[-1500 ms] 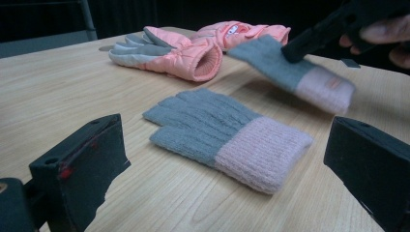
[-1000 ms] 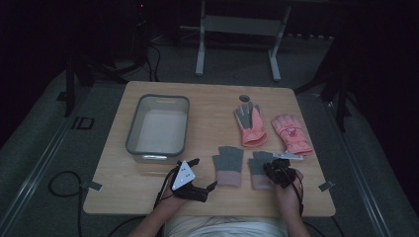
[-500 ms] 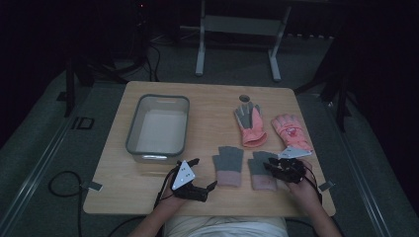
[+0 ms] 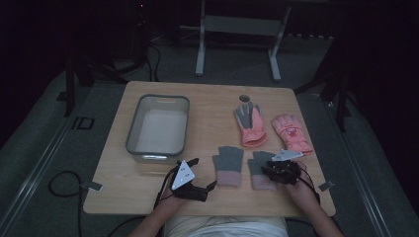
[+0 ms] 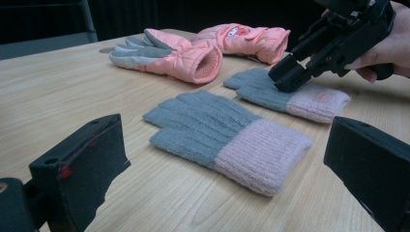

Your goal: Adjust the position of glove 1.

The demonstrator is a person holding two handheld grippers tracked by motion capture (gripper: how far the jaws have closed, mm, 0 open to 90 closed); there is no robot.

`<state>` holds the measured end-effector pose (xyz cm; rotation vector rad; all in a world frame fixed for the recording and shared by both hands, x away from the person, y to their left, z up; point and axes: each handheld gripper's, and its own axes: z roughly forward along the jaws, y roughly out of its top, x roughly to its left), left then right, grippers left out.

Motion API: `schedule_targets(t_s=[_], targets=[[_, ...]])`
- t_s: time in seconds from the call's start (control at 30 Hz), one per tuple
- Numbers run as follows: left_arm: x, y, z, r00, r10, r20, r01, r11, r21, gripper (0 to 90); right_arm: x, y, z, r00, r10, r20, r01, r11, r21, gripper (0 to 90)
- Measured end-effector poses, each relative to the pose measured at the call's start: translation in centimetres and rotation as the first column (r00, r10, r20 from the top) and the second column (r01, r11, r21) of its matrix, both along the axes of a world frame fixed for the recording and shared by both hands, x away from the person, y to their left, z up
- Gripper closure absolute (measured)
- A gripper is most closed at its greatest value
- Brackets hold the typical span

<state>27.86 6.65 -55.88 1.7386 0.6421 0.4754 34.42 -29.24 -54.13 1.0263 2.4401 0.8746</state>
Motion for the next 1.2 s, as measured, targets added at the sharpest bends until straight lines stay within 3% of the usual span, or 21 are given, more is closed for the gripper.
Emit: schedule_targets(t_s=[0.2, 0.3, 0.53, 0.67, 0.83, 0.93, 1.2], targets=[[0.0, 0.0, 0.0, 1.0, -0.001, 0.0, 0.001, 1.0, 0.001, 0.8, -0.2, -0.1, -0.4, 1.0, -0.004, 0.004, 0.004, 0.9994, 0.035, 75.6], [0.0, 0.0, 0.0, 1.0, 0.002, -0.004, -0.002, 1.0, 0.0, 0.8, -0.4, 0.2, -0.4, 0.9996, -0.025, 0.011, 0.024, 0.9993, 0.028, 83.7], [0.1, 0.0, 0.0, 1.0, 0.0, -0.009, 0.0, 1.0, -0.003, 0.8, -0.6, 0.5, 0.3, 0.9968, -0.079, -0.001, 0.079, 0.9955, 0.052, 86.8], [0.1, 0.1, 0.0, 1.0, -0.001, -0.009, 0.001, 1.0, -0.002, 0.8, -0.9, 1.0, 2.3, 0.9955, -0.088, 0.033, 0.085, 0.9931, 0.08, 87.0], [0.1, 0.0, 0.0, 0.9998, -0.007, -0.016, 0.007, 1.0, -0.004, 0.8, -1.0, 1.8, 6.2, 0.9928, -0.091, 0.078, 0.079, 0.9865, 0.143, 86.9], [0.0, 0.0, 0.0, 0.9999, -0.005, -0.012, 0.005, 1.0, 0.0, 0.8, -1.2, 2.7, 8.1, 0.9911, -0.059, 0.119, 0.041, 0.988, 0.149, 86.9], [-0.1, -0.1, 0.0, 1.0, -0.006, 0.002, 0.006, 1.0, 0.007, 0.8, -1.0, 5.4, 10.7, 0.9904, -0.013, 0.138, -0.013, 0.9824, 0.186, 86.9]])
